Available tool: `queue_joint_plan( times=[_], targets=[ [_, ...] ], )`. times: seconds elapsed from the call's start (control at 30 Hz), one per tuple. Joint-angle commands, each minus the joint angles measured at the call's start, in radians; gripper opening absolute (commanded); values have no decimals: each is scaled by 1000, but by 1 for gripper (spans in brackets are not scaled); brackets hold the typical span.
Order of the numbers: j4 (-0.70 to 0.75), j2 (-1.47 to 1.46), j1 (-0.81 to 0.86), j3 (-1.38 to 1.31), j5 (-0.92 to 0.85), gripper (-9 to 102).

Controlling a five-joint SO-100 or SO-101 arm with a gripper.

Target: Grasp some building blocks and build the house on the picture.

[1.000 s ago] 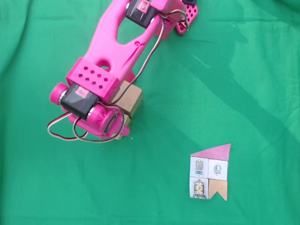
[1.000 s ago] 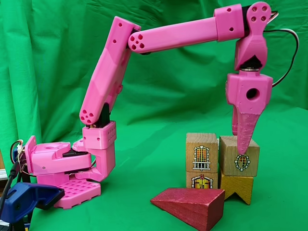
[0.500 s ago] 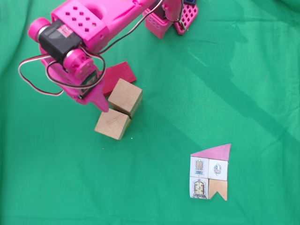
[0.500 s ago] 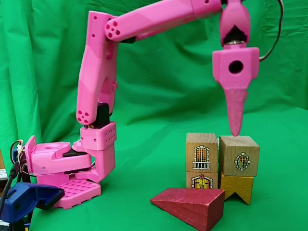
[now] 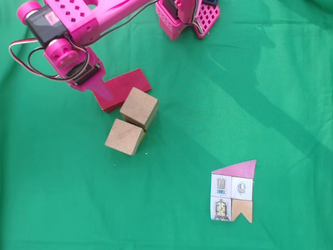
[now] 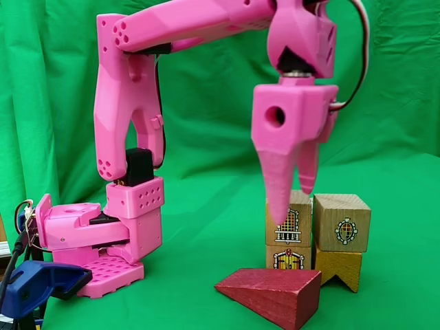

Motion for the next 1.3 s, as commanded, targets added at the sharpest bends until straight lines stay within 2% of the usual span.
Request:
queue_joint_plan(
  times=[0.0, 0.43, 0.77, 1.03, 1.27],
  targets=[
    [-3, 26, -2, 3, 6, 36],
    [-15, -100, -5, -3, 8, 36],
    [-267, -227, -6, 15, -6, 36],
    [-265, -238, -5, 23, -6, 36],
    [-278, -143, -5, 181, -8, 36]
  ],
)
